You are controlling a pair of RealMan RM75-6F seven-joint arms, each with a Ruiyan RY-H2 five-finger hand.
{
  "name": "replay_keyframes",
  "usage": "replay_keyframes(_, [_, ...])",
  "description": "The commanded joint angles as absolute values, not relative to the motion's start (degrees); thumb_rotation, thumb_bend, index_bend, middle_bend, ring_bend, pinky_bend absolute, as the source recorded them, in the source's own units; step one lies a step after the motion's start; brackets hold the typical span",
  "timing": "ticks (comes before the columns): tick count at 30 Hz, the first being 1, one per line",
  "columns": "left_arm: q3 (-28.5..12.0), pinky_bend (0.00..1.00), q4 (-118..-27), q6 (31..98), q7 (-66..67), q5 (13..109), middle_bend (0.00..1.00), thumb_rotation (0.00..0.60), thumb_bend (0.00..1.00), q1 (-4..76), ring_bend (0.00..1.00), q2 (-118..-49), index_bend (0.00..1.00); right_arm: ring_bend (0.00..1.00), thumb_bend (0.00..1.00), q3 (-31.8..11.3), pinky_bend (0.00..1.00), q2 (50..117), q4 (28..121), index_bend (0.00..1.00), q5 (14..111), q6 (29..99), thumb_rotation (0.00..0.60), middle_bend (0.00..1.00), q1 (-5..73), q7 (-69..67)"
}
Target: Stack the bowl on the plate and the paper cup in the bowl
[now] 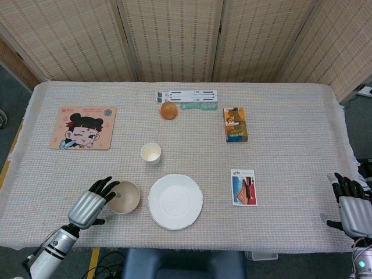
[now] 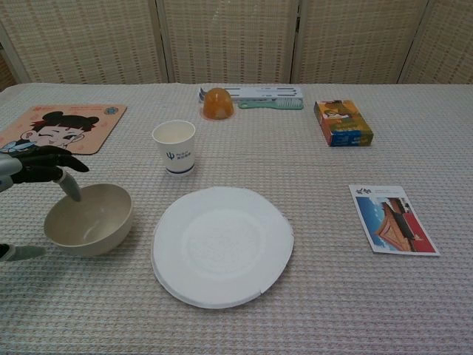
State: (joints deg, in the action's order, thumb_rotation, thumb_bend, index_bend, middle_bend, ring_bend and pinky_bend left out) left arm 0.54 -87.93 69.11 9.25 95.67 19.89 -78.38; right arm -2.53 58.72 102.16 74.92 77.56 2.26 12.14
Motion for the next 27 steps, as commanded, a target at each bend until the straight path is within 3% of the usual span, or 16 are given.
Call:
replay_keyframes(1, [0.37, 0.17, -87.19, 68.44, 9.11, 94.94, 0.17, 0.6, 0.21, 20.47, 0.01, -79.4, 0.36, 0.0, 0.21, -2.67, 0.0, 58.47, 102.03, 0.0, 74.69, 77.57, 0.6, 0.0, 2.31, 11.62])
replay_keyframes(16, [0.69, 0.17, -84.3, 67.83, 7.29, 93.91, 0.17, 0.6, 0.26, 22.27, 0.01, -81.84, 0.49, 0.0, 0.21, -3.06, 0.0, 57.88, 101.6, 0.0, 73.68, 77.51, 0.6, 0.0, 2.53, 10.06])
replay_keyframes(27, [1.75, 0.17, -83.45, 67.49, 6.46, 93.58, 0.18, 0.6, 0.29, 22.8, 0.01, -82.67, 0.53, 0.0, 0.21, -3.19, 0.0, 57.76, 101.55, 0.0, 73.63, 78.38, 0.6, 0.0, 2.28, 9.45])
